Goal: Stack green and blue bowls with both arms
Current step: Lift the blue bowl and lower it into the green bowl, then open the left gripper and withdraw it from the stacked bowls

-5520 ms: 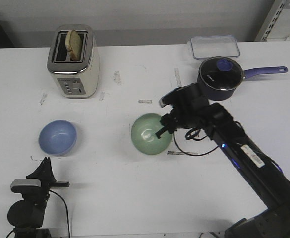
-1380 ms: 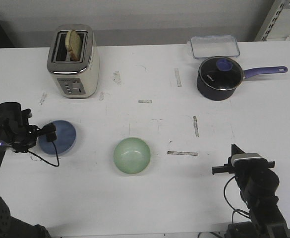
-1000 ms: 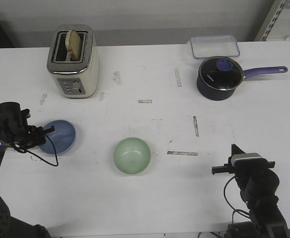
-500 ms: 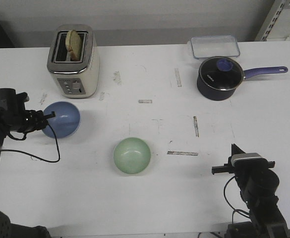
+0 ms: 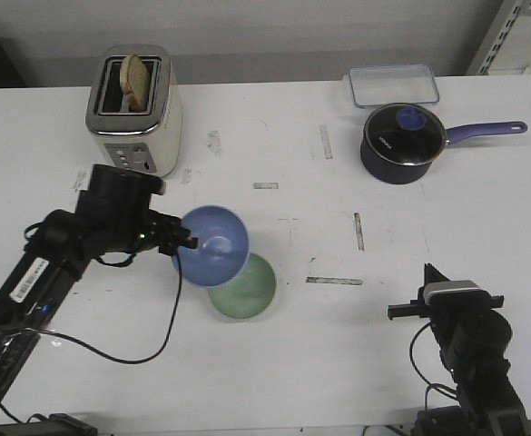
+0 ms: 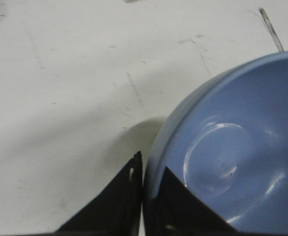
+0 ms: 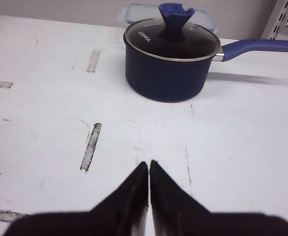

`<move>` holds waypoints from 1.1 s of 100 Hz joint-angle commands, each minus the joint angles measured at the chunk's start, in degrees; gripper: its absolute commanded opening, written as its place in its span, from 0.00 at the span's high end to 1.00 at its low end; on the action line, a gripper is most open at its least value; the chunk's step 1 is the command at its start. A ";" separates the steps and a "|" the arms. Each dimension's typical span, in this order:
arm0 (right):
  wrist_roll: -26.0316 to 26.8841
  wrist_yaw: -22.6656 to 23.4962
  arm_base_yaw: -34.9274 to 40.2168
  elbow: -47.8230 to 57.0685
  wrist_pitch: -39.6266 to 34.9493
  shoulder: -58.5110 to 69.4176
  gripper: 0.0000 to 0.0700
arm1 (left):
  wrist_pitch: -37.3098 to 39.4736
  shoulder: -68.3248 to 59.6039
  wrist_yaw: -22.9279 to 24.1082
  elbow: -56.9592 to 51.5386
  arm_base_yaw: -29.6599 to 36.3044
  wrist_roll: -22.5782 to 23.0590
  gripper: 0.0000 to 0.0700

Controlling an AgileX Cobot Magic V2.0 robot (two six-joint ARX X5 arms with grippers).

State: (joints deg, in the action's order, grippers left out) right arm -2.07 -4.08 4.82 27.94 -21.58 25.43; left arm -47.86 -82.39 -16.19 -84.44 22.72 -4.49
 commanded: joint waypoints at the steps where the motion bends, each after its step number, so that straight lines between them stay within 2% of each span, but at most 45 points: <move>1: 0.77 0.02 0.09 -0.02 0.55 0.13 1.00 | 0.46 -2.64 1.01 -0.68 2.27 -0.52 1.00; 24: 0.77 0.02 0.09 -0.02 0.57 0.13 1.00 | -0.31 -10.25 1.70 -0.68 6.95 -0.37 1.00; 66: 0.74 0.00 0.09 -0.02 0.57 0.13 1.00 | -1.14 -16.33 1.70 -0.68 7.67 0.09 0.99; 69: 0.74 0.00 0.09 -0.02 0.59 0.13 1.00 | -1.09 -16.33 1.70 -0.68 7.67 0.37 0.94; 74: 0.74 0.02 0.09 -0.02 0.59 0.13 1.00 | -1.25 -16.33 1.70 -0.68 7.67 0.37 0.80; 89: 0.74 0.02 0.09 -0.02 0.57 0.13 1.00 | -1.55 -16.28 1.70 -1.05 7.67 0.37 0.24; 94: 0.77 0.00 0.09 -0.02 0.57 0.13 1.00 | -1.79 -16.24 1.70 -1.62 7.67 0.35 0.10; 98: 0.74 0.00 0.09 -0.02 0.57 0.13 1.00 | -1.90 -16.20 1.70 -2.29 7.67 0.35 0.05; 110: 0.77 0.02 0.09 -0.02 0.57 0.13 1.00 | -3.13 -15.85 1.73 -5.75 7.67 0.44 0.07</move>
State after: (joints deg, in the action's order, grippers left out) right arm -2.09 -4.08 4.82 27.94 -21.58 25.43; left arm -50.85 -98.08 -14.31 -86.89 29.98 -4.40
